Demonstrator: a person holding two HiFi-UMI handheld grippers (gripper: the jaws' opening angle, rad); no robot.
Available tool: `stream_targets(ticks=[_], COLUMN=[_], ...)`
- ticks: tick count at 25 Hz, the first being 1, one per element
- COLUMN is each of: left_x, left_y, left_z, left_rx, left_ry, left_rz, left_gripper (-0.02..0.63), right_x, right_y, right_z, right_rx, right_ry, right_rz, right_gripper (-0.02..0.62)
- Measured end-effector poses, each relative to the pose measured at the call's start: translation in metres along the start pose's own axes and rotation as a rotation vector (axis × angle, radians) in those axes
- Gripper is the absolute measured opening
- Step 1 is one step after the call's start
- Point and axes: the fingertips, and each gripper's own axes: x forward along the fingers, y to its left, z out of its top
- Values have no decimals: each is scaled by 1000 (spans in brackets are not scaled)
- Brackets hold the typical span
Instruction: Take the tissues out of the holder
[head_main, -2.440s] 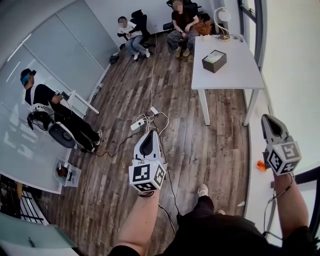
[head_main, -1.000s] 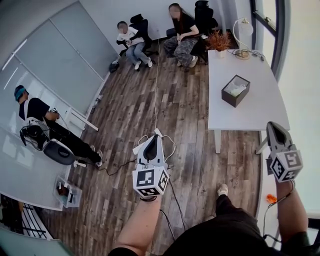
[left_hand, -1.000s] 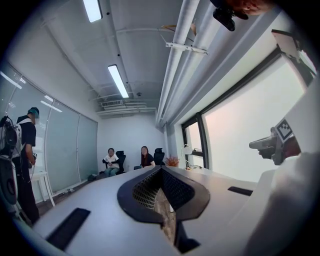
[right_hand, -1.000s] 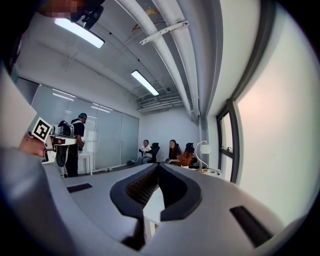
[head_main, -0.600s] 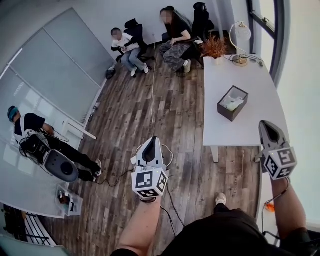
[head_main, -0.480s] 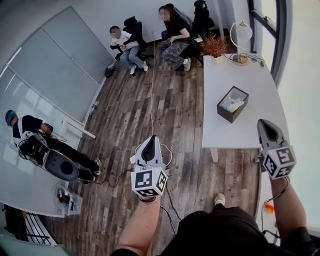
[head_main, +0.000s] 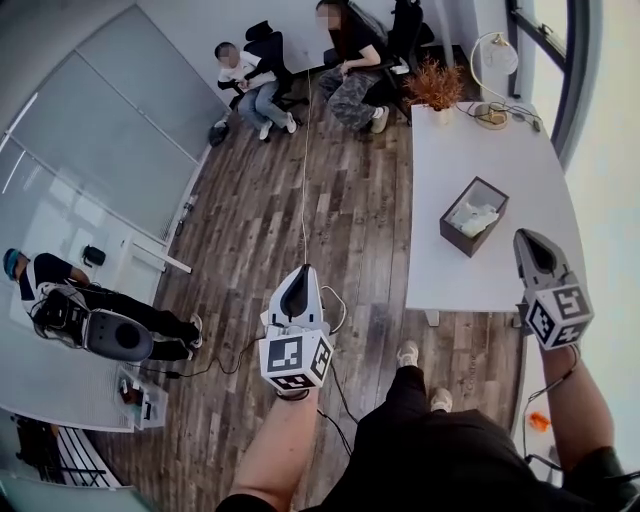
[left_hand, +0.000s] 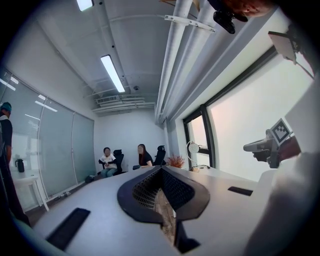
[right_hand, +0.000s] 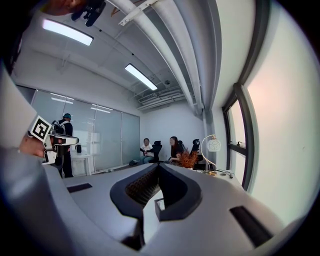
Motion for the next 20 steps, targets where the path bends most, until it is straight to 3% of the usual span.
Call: stream_targets(ticks=[11,20], left_x=[123,224], left_y=[-17,-36], left_z=[-11,-26], left_rx=[-23,-48], left_ry=[-7,32], left_rz=[-140,-331], left_gripper=[5,5], right_x=[48,104], right_y=[-29,-47], right_z=[-28,-32], right_rx=[5,48], right_ry=[81,121], right_rz=[-84,-192], right_gripper=[6,6])
